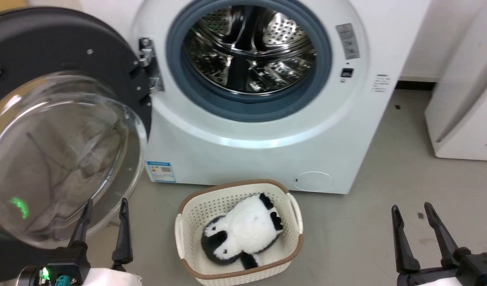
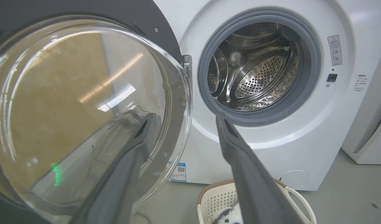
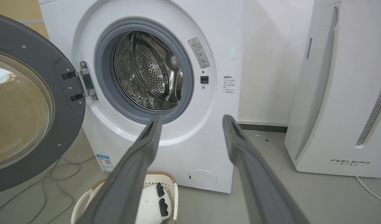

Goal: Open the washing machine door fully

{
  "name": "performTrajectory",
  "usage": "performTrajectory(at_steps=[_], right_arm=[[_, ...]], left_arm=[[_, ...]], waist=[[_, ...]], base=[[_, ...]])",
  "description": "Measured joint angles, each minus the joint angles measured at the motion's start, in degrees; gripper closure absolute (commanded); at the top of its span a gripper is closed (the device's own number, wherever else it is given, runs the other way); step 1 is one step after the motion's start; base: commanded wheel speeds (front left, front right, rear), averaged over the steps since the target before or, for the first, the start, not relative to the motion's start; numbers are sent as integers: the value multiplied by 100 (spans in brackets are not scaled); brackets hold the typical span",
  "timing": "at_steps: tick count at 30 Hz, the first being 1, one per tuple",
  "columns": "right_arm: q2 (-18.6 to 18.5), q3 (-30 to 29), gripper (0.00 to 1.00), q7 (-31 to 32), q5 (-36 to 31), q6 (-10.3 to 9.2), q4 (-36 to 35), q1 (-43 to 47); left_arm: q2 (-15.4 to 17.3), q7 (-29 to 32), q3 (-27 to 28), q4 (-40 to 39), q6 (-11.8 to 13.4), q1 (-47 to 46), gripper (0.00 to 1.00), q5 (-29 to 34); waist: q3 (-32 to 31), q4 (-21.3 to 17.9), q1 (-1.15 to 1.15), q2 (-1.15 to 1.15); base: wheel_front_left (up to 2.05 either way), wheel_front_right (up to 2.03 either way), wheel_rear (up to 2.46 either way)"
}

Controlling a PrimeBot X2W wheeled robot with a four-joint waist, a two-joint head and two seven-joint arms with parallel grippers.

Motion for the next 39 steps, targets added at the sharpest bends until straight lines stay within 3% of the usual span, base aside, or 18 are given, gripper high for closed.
performTrajectory(at_steps=[8, 9, 39], right_arm=[[0, 93, 0, 0, -1, 0, 8, -1], [0, 104, 100, 0, -1, 0, 11, -1], [-1, 113, 100, 290, -111, 0, 32, -60]], left_arm=[[-23, 0, -76, 142, 14, 101, 0, -33], [-22, 0, -84, 174, 19, 116, 100, -34], [-34, 300, -219, 131, 92, 107, 100, -33]], waist=[[-37, -441, 0, 0], [-41, -486, 0, 0], [-41, -492, 0, 0]], base=[[0, 0, 0], [0, 0, 0], [0, 0, 0]])
